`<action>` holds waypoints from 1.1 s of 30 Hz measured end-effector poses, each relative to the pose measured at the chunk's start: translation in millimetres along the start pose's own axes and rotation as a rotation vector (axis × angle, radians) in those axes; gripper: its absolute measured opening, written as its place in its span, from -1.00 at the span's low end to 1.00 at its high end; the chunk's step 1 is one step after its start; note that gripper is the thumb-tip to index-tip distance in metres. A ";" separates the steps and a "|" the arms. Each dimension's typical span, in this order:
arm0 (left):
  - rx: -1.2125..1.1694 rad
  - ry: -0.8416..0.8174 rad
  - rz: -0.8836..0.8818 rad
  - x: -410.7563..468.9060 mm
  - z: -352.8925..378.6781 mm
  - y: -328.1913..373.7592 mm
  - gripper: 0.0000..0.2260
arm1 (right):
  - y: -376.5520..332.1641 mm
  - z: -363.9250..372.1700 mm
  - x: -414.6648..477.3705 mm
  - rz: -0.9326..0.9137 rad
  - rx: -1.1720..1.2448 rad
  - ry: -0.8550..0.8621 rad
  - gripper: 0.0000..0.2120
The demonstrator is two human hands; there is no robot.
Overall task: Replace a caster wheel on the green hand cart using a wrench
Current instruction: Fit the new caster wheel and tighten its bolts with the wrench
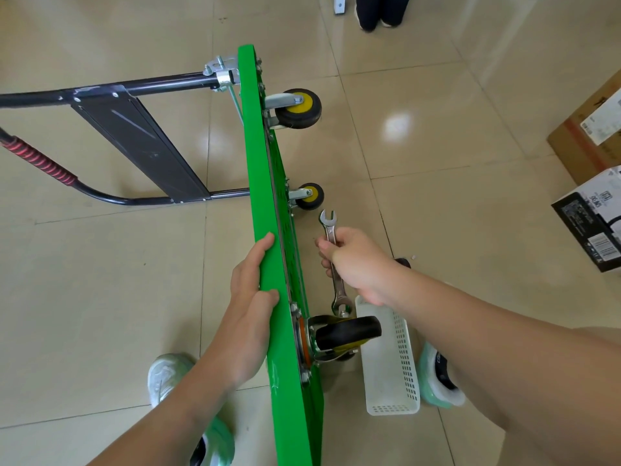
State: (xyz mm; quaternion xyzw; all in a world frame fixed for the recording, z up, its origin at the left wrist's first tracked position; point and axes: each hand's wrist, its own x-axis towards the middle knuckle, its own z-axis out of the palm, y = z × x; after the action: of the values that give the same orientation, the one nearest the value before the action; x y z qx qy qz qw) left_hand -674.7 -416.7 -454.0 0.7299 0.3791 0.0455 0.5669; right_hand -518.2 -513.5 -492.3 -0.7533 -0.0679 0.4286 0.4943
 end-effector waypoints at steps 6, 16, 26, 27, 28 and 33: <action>-0.010 -0.013 -0.016 1.0 3.0 3.2 -0.31 | -1.5 -2.5 -6.9 -0.099 -0.104 -0.031 -0.86; -0.034 -0.030 -0.017 1.2 4.4 9.9 -0.32 | -13.2 0.2 -15.8 -0.349 0.044 -0.071 -0.76; -0.025 -0.022 -0.021 2.3 4.7 0.4 -0.32 | -15.5 9.2 -29.1 -0.314 0.104 -0.188 -0.78; -0.027 -0.018 -0.022 2.2 4.7 -0.2 -0.32 | -15.5 9.8 -29.7 -0.310 0.098 -0.205 -0.78; -0.026 -0.018 -0.022 2.6 4.8 -0.4 -0.32 | -15.4 10.3 -30.0 -0.307 0.093 -0.215 -0.79; -0.037 -0.015 -0.015 1.7 6.2 3.9 -0.32 | -12.0 10.4 -29.0 -0.287 0.123 -0.208 -0.80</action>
State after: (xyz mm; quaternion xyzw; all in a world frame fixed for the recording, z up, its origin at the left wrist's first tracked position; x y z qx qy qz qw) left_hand -668.4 -420.9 -453.4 0.7166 0.3795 0.0428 0.5836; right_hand -539.8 -515.5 -467.4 -0.6559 -0.1993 0.4324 0.5857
